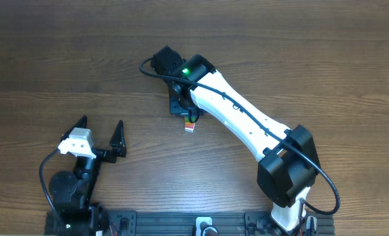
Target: Stack Cubes
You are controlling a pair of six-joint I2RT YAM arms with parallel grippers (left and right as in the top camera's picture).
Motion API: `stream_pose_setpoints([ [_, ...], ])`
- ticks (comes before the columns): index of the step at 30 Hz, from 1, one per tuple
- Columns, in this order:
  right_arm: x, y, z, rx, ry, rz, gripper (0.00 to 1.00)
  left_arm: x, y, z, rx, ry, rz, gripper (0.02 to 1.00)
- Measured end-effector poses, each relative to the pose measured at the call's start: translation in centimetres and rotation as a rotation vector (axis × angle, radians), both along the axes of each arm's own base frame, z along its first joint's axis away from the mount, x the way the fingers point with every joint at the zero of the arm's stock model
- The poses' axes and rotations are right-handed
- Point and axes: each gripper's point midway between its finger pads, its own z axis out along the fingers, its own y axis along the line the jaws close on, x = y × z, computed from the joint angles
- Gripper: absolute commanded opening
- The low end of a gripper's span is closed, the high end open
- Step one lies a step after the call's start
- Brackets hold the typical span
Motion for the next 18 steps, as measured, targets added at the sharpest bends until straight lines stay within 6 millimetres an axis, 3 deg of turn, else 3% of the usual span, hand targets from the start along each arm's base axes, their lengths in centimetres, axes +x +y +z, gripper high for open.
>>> stream_pose_setpoints([
  [18, -0.24, -0.12, -0.49, -0.007, 0.008, -0.002, 0.009, 0.00, 0.00, 0.00, 0.000, 0.000, 0.000, 1.000],
])
